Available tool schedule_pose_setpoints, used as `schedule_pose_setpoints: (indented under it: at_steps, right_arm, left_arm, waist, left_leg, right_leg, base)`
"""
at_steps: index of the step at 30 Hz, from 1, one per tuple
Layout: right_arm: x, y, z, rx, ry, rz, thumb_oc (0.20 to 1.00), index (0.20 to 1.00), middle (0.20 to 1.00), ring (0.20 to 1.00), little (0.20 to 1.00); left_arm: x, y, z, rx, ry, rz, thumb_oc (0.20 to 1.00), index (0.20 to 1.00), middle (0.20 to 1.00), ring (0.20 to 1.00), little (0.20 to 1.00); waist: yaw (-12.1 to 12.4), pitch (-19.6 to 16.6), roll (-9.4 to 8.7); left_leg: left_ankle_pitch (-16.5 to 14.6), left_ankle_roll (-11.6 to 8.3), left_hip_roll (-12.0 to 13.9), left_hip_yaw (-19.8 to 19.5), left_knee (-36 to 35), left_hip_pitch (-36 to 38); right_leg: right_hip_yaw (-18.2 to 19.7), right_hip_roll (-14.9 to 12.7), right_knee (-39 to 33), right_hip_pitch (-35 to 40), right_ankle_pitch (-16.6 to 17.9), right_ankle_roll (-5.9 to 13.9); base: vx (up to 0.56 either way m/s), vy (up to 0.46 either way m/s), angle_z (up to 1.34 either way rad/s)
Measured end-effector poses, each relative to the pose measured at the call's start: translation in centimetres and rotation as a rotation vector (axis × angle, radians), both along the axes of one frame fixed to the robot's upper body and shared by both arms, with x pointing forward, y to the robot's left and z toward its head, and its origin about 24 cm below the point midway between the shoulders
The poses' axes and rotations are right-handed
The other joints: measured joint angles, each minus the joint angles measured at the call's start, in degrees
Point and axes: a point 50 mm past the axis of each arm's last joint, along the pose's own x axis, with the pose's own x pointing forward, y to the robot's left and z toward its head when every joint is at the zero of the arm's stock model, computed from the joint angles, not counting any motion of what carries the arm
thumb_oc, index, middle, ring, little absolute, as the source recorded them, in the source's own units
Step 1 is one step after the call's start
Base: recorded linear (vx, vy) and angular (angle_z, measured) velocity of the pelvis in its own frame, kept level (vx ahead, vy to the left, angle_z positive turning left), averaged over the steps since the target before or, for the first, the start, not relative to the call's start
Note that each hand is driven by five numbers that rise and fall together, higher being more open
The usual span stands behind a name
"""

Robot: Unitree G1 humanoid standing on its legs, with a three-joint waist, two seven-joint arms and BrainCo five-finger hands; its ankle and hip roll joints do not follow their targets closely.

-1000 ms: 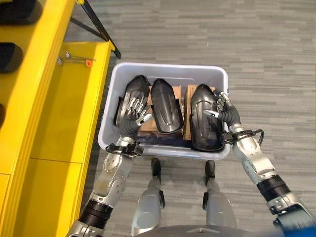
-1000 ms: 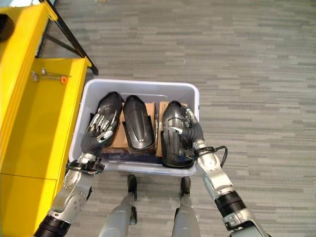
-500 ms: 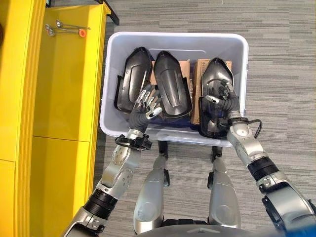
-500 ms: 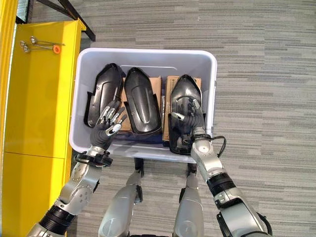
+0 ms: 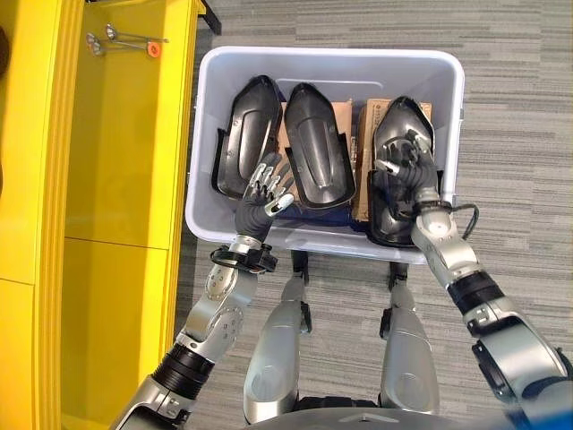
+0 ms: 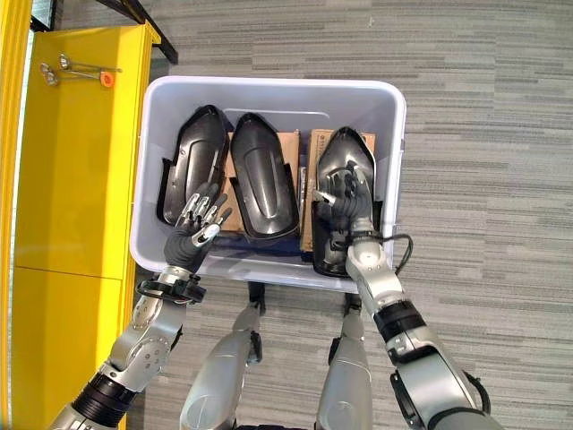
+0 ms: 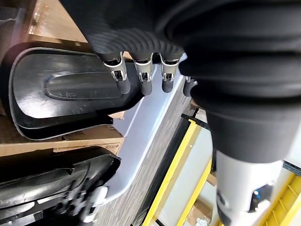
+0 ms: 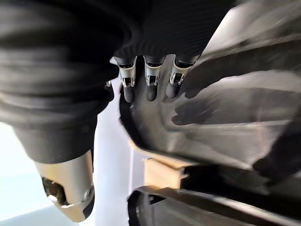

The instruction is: Move parts from the plastic box to the shelf.

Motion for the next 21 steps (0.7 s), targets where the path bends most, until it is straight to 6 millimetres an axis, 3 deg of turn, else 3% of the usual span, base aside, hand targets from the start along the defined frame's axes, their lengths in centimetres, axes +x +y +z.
schedule_pose_setpoints:
  at_steps: [3, 11, 21]
  right_arm:
    - [0.5, 0.6, 1.0, -0.021, -0.019, 0.01, 1.0, 1.0, 1.0, 1.0, 1.0]
    - [1.8, 0.0, 1.7, -0.036, -0.001, -0.042, 1.0, 1.0, 1.0, 1.0, 1.0]
    - [3.8, -1.5, 4.6, -0.021, -0.008, -0.13, 1.0, 1.0, 1.0, 1.0, 1.0]
  left_arm:
    - [0.0, -0.2, 0.0, 0.0, -0.001, -0.009, 1.0, 1.0, 1.0, 1.0, 1.0]
    - [0.0, 0.0, 0.1, -0.009, 0.002, -0.011, 1.0, 1.0, 1.0, 1.0, 1.0]
    - [-0.2, 0.2, 0.7, -0.005, -0.031, -0.013, 1.0, 1.0, 1.0, 1.0, 1.0]
  waist:
    - [0.4, 0.1, 0.1]
    - [2.0, 0.2, 0.37]
    - [2.4, 0.3, 0.6]
  left_leg:
    - [0.1, 0.21, -0.5, -0.1, 0.2, -1.1]
    - [0.3, 0.42, -0.8, -0.6, 0.4, -1.7]
    - [0.6, 0.61, -1.0, -1.1, 1.1, -4.0]
  right_leg:
    - [-0.1, -0.5, 0.7, -1.1, -0.1, 0.21]
    - [-0.3, -0.8, 0.8, -1.4, 0.0, 0.39]
    - [-0.6, -0.9, 1.0, -3.3, 0.2, 0.43]
  base:
    - [-0.01, -0.006, 0.06]
    - [0.0, 0.0, 0.02]
    - [0.0, 0.0, 0.01]
